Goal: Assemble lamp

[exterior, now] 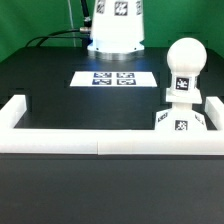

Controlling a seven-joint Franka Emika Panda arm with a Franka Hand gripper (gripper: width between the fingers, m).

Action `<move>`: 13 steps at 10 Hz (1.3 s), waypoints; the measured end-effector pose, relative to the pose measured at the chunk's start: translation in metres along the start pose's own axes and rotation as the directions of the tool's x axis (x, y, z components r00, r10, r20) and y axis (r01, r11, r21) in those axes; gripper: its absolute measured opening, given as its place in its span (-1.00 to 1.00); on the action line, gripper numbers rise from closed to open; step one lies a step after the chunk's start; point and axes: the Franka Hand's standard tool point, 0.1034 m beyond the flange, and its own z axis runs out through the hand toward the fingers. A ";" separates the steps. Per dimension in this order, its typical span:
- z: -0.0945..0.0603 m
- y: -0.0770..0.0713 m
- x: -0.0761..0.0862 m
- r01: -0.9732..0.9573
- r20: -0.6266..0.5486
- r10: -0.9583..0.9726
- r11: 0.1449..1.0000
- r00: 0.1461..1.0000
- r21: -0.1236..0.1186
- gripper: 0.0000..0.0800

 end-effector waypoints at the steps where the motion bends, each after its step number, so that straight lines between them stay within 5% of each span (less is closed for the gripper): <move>1: -0.005 -0.005 0.005 -0.007 -0.001 0.007 1.000 1.000 0.000 -0.89; 5: 0.000 -0.005 0.004 0.000 0.001 0.000 1.000 1.000 0.000 -0.89; 7: 0.000 -0.024 0.011 0.017 -0.005 -0.017 1.000 1.000 0.006 -0.89; 10: -0.006 -0.039 0.041 0.020 -0.009 -0.020 1.000 1.000 0.003 -0.89; 13: 0.008 -0.062 0.055 -0.023 -0.015 0.023 1.000 1.000 -0.002 -0.89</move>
Offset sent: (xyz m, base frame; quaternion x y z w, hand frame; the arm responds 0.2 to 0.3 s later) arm 0.0000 0.0000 0.0000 0.0000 0.0000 0.0000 1.0000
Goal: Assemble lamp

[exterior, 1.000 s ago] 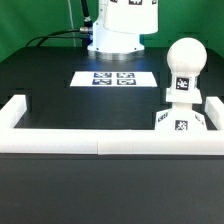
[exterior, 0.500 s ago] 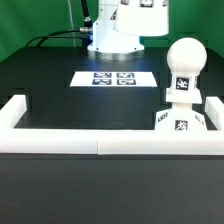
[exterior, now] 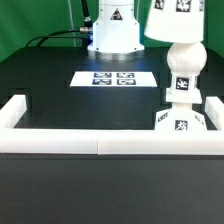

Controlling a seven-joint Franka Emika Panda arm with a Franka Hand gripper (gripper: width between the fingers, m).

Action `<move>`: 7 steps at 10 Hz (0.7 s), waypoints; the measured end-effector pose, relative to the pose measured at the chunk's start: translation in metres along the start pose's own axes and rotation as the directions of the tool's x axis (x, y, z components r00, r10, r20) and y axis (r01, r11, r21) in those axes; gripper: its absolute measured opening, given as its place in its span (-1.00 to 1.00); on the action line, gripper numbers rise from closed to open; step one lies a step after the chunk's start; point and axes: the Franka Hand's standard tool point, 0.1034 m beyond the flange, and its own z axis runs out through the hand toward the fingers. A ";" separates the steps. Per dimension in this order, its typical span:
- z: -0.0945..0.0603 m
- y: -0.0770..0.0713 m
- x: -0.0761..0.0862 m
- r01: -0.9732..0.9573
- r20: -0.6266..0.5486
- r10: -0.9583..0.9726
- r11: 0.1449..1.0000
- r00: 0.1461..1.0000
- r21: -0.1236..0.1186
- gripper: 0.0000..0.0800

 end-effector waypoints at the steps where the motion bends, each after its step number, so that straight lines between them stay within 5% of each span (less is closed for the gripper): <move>1: 0.013 -0.016 0.004 -0.023 0.006 0.023 1.000 1.000 -0.010 -0.89; 3: 0.021 -0.026 0.003 -0.042 0.019 0.042 0.999 0.999 -0.027 -0.89; 7: 0.023 -0.023 0.003 -0.043 0.022 0.044 0.999 0.999 -0.026 -0.89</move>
Offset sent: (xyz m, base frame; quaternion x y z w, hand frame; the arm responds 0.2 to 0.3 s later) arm 0.0000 0.0000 0.0000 0.0000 0.0000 0.0000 1.0000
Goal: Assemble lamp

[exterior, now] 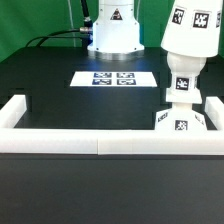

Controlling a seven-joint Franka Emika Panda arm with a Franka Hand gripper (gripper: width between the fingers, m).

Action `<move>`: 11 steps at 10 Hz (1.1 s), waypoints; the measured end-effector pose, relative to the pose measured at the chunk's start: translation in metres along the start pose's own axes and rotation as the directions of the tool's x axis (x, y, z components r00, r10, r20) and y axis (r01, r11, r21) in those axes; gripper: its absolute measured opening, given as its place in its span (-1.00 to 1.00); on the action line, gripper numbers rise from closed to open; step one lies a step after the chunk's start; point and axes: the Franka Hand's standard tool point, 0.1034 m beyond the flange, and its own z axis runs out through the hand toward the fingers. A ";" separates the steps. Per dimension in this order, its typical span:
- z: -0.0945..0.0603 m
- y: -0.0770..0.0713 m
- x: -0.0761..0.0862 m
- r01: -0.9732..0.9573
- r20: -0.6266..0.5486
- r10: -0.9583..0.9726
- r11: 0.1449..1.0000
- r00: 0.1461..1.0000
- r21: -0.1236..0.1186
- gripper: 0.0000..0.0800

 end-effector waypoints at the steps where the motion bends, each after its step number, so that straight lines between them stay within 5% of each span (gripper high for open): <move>1: 0.006 0.002 0.003 0.028 -0.008 -0.028 1.000 1.000 0.003 -0.89; 11: 0.054 0.021 0.014 0.088 -0.017 -0.088 0.996 0.996 -0.003 -0.89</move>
Offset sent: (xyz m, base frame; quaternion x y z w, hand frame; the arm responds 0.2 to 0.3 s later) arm 0.0108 -0.0012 -0.0107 0.0235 0.0015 -0.0430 0.9988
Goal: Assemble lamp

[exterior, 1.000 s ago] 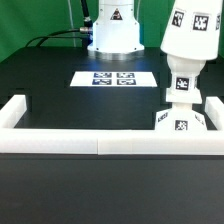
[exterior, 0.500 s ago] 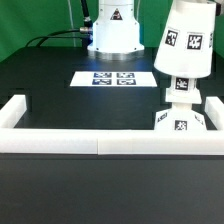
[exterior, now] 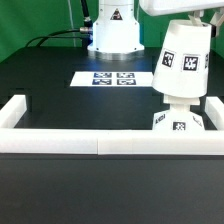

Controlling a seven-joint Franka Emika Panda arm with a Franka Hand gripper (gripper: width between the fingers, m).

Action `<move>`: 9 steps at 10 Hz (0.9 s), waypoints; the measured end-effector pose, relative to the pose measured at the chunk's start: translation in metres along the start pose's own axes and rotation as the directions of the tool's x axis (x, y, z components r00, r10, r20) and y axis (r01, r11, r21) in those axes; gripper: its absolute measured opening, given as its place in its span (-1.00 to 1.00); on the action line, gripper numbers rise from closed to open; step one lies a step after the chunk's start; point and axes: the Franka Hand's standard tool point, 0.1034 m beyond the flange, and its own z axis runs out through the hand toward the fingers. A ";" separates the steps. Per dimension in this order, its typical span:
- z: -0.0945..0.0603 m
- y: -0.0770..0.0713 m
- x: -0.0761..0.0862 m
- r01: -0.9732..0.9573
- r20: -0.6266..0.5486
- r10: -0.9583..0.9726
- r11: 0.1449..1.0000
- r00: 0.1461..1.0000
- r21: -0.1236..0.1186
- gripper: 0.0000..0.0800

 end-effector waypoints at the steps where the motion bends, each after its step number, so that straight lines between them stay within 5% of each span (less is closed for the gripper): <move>1: 0.001 -0.001 0.000 -0.001 0.001 0.001 1.000 1.000 0.000 -0.89; 2: 0.000 -0.001 0.000 -0.011 0.000 0.011 1.000 1.000 0.000 -0.89; 5: -0.007 -0.004 0.001 -0.043 -0.010 0.043 0.999 0.999 -0.002 0.00; 6: -0.009 -0.004 0.002 -0.047 -0.013 0.046 0.999 0.999 -0.002 0.00; 7: -0.012 -0.003 -0.001 -0.049 -0.010 0.049 0.999 0.999 0.000 0.48; 9: -0.024 -0.005 -0.011 -0.103 -0.016 0.103 0.995 0.995 0.001 0.68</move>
Offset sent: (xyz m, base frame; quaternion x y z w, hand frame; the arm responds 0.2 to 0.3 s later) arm -0.0024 -0.0016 0.0119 -0.0263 -0.0127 0.0265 0.9992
